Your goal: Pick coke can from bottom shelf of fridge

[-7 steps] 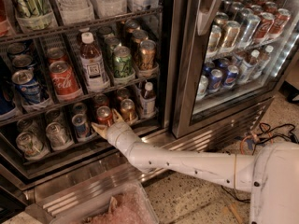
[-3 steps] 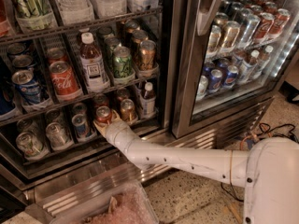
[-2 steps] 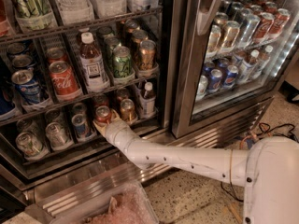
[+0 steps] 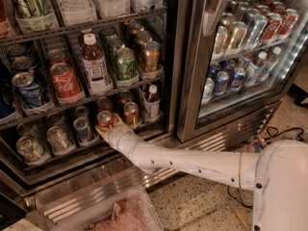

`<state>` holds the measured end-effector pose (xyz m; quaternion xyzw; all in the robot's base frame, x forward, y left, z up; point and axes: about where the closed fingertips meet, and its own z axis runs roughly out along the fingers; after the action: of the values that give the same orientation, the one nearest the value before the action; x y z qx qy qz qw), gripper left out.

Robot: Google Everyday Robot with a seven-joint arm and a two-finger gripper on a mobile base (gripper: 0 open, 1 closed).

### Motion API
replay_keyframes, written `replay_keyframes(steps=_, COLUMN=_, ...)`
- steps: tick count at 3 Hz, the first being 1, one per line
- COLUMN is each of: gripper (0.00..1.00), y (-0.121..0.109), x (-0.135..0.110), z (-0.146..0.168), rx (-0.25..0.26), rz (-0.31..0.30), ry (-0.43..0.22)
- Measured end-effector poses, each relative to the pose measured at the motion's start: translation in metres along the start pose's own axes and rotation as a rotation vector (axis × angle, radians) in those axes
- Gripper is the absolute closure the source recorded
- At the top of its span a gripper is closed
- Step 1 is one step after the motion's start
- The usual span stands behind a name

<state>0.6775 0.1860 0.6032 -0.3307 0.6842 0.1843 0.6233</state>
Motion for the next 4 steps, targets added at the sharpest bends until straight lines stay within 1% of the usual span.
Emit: replay_keyframes(steps=4, gripper=1.0, y=0.008, x=-0.028, z=-0.013, rx=-0.037, rz=-0.054, ry=-0.036)
